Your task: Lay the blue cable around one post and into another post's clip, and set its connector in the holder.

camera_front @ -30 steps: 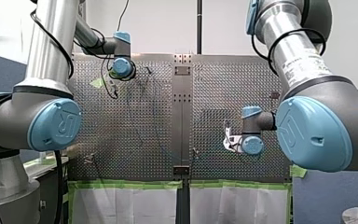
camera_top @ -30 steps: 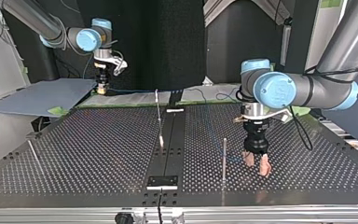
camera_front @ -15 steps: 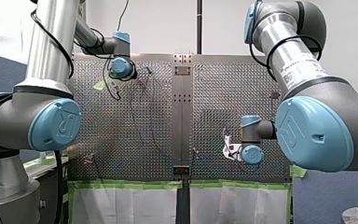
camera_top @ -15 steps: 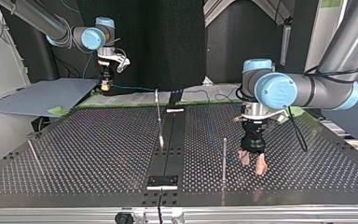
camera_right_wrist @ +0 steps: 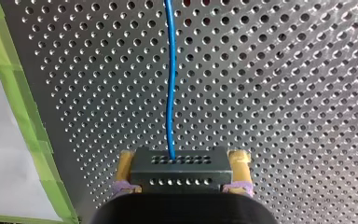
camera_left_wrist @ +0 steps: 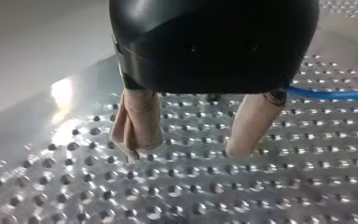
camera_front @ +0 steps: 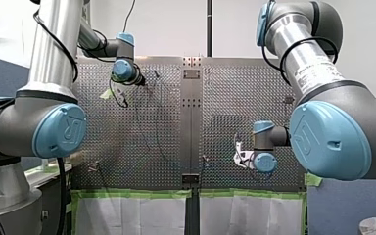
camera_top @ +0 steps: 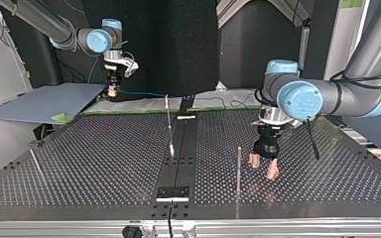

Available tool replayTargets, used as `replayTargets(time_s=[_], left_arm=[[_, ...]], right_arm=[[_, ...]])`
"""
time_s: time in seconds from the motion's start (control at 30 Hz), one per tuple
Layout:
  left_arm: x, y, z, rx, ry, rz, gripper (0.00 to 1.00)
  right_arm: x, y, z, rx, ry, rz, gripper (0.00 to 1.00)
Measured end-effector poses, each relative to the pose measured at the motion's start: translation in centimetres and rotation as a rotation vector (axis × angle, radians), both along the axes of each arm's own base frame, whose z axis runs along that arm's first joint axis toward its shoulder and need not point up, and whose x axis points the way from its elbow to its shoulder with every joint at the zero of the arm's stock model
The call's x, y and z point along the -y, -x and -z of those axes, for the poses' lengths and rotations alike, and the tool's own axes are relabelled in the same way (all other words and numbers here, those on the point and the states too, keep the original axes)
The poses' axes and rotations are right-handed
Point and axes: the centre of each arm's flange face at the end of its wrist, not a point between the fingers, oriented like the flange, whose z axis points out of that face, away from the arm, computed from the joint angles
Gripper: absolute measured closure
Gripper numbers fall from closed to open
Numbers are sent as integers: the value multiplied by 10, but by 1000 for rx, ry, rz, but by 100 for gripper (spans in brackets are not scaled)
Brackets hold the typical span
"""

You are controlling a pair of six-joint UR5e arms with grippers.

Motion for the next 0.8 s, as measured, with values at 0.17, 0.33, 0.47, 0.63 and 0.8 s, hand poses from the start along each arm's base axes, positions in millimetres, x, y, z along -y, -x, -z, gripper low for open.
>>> replayTargets(time_s=[0.17, 0.33, 0.47, 0.63, 0.8], left_arm=[[-4, 6, -1, -34, -44, -26, 0], [-7, 13, -4, -58, -94, -53, 0], [-7, 18, -8, -66, -137, -62, 0], [-1, 20, -12, -60, -181, -43, 0], [7, 21, -19, -47, -181, -5, 0]], right_arm=[[0, 0, 0, 3, 0, -3, 82], [0, -1, 0, 4, 0, -5, 82], [0, -1, 0, 5, -1, -5, 82], [0, -1, 0, 5, -3, -5, 82], [-1, -1, 0, 5, -3, -6, 82]])
